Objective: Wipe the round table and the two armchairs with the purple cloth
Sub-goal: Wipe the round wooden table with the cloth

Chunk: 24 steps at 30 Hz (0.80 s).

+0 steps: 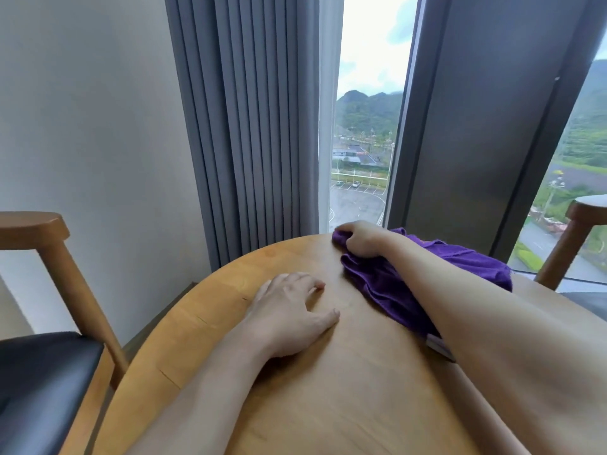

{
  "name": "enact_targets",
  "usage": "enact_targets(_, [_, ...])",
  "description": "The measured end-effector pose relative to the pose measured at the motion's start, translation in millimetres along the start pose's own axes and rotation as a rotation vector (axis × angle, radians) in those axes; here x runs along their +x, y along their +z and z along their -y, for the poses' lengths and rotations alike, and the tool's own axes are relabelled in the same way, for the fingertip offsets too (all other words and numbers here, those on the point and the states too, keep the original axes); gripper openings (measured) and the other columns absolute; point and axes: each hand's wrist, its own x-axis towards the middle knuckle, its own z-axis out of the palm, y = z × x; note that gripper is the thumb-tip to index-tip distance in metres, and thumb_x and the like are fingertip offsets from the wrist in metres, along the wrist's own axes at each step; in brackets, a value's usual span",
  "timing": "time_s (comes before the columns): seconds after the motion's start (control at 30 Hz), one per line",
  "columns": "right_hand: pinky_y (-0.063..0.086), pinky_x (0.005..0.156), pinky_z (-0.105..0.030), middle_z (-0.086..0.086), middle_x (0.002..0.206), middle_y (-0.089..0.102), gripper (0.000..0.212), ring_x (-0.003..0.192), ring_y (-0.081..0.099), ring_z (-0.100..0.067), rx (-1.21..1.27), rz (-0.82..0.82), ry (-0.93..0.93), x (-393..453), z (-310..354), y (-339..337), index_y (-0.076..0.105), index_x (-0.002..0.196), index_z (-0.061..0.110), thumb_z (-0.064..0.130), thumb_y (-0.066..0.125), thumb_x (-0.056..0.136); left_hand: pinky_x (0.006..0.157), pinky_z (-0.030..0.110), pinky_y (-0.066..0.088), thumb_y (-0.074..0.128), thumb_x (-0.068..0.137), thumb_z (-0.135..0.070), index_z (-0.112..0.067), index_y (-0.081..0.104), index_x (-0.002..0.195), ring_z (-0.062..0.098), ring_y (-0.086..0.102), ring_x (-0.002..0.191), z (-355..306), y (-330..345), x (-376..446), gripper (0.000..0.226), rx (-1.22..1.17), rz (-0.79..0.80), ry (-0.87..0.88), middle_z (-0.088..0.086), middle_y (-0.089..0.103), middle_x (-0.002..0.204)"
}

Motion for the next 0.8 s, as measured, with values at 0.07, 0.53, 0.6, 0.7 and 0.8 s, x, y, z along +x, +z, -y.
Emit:
enact_targets(0.07, [0.043, 0.099, -0.034, -0.006, 0.141, 0.059, 0.052, 0.121, 0.055, -0.028, -0.021, 0.031, -0.023, 4.2, 10.9, 2.3, 0.06, 0.136, 0.026, 0.009, 0.042, 0.091, 0.116, 0.033, 0.021, 0.05, 0.088, -0.065, -0.043, 0.044, 0.139, 0.005, 0.026, 0.14, 2.2, -0.8, -0.4, 0.056, -0.016, -0.008, 0.005, -0.02, 0.036, 0.15])
enact_targets(0.53, [0.042, 0.109, -0.033, -0.003, 0.142, 0.06, 0.067, 0.129, 0.054, -0.026, -0.016, -0.032, -0.082, -25.0, 2.0, 2.1, 0.062, 0.137, 0.03, -0.003, 0.041, 0.083, 0.112, 0.037, 0.034, 0.05, 0.08, -0.062, -0.04, 0.047, 0.137, 0.01, 0.034, 0.136, 7.8, 5.3, 3.2, 0.061, -0.06, -0.057, -0.086, -0.017, 0.042, 0.145])
enact_targets(0.6, [0.045, 0.102, -0.035, -0.004, 0.139, 0.062, 0.058, 0.123, 0.056, -0.028, -0.013, -0.038, -0.068, -5.2, 17.9, 9.7, 0.063, 0.135, 0.028, 0.003, 0.043, 0.087, 0.112, 0.037, 0.034, 0.051, 0.081, -0.06, -0.041, 0.047, 0.136, 0.01, 0.035, 0.135, 6.2, 4.8, 2.8, 0.059, -0.065, -0.054, -0.096, -0.016, 0.043, 0.145])
enact_targets(0.7, [0.043, 0.095, -0.033, -0.005, 0.141, 0.058, 0.053, 0.123, 0.055, -0.028, -0.027, -0.017, -0.087, 9.4, 40.5, 17.5, 0.058, 0.139, 0.027, 0.009, 0.044, 0.091, 0.111, 0.037, 0.034, 0.054, 0.082, -0.06, -0.043, 0.047, 0.136, 0.01, 0.036, 0.135, 5.6, 2.0, 0.5, 0.058, -0.081, -0.059, -0.104, -0.015, 0.043, 0.146])
enact_targets(0.8, [0.046, 0.097, -0.033, -0.005, 0.144, 0.056, 0.063, 0.124, 0.055, -0.029, -0.034, -0.007, -0.162, -1.8, 43.3, 25.5, 0.055, 0.142, 0.032, 0.005, 0.043, 0.087, 0.112, 0.035, 0.032, 0.055, 0.084, -0.057, -0.042, 0.05, 0.135, 0.007, 0.035, 0.135, 8.3, -1.2, -1.7, 0.054, -0.083, -0.07, -0.083, -0.016, 0.044, 0.145])
